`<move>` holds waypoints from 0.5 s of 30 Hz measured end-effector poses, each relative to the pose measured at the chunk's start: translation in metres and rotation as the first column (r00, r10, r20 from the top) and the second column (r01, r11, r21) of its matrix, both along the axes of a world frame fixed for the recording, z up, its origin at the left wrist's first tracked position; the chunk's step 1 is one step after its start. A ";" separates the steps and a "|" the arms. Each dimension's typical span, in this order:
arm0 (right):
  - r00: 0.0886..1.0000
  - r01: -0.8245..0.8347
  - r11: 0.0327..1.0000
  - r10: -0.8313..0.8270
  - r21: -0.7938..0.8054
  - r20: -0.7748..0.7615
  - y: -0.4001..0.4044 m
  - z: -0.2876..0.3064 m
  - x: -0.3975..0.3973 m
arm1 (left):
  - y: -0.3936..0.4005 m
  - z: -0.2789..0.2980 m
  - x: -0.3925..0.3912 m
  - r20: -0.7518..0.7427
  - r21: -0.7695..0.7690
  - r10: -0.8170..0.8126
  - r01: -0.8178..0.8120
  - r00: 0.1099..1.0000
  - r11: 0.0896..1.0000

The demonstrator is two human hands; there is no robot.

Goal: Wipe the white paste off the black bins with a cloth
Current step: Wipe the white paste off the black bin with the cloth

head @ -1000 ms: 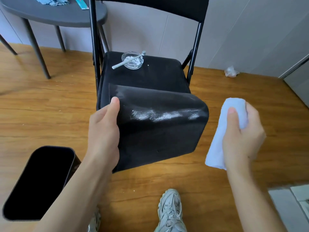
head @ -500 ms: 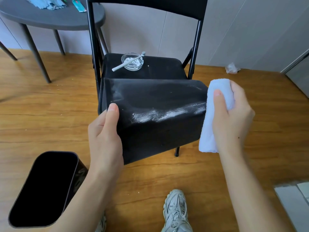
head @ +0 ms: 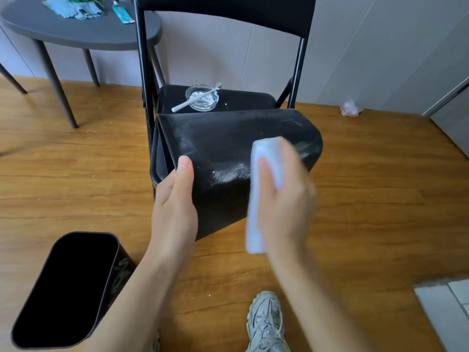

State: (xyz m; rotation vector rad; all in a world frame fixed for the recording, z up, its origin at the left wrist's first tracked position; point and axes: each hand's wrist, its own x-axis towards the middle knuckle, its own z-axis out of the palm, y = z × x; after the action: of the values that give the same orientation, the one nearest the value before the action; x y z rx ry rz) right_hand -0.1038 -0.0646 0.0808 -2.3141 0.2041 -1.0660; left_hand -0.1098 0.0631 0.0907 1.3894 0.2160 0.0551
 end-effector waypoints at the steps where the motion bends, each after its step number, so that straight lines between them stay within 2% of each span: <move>1: 0.996 -0.085 0.996 0.086 -0.035 0.012 0.017 -0.002 -0.004 | 0.001 0.001 0.002 0.001 -0.010 0.014 -0.014 1.000 1.000; 4: 0.972 -0.233 0.955 0.236 -0.182 -0.002 0.039 -0.003 -0.013 | 0.005 0.001 0.010 0.039 -0.072 -0.016 0.019 0.999 0.997; 6: 0.972 -0.227 0.941 0.237 -0.249 0.009 0.023 -0.003 -0.008 | 0.007 0.003 0.011 0.048 -0.079 -0.004 0.008 0.999 0.997; 8: 0.987 -0.144 0.957 0.157 -0.253 0.034 -0.004 -0.004 0.002 | 0.006 0.006 0.010 0.032 -0.096 0.047 -0.044 0.998 0.994; 10: 0.999 0.044 0.985 -0.045 -0.167 -0.001 -0.035 -0.006 0.010 | 0.006 0.004 0.007 0.007 -0.122 0.077 -0.076 0.997 0.990; 12: 0.960 0.259 0.965 -0.262 -0.039 -0.100 -0.062 -0.007 0.011 | 0.008 0.006 -0.001 -0.012 -0.108 0.069 -0.070 0.998 0.992; 14: 0.936 0.325 0.945 -0.316 0.036 -0.156 -0.074 -0.012 0.009 | 0.007 0.009 -0.007 -0.013 -0.104 0.048 -0.049 0.999 0.993; 15: 0.950 0.290 0.956 -0.283 0.038 -0.132 -0.067 -0.011 0.006 | 0.005 0.011 -0.009 -0.015 -0.098 0.041 -0.043 0.999 0.994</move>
State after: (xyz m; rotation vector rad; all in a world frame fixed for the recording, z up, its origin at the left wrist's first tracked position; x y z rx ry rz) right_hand -0.0983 -0.1321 0.0700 -2.3489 0.6297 -1.0349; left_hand -0.1190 0.0686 0.1013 1.2873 0.2559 0.0693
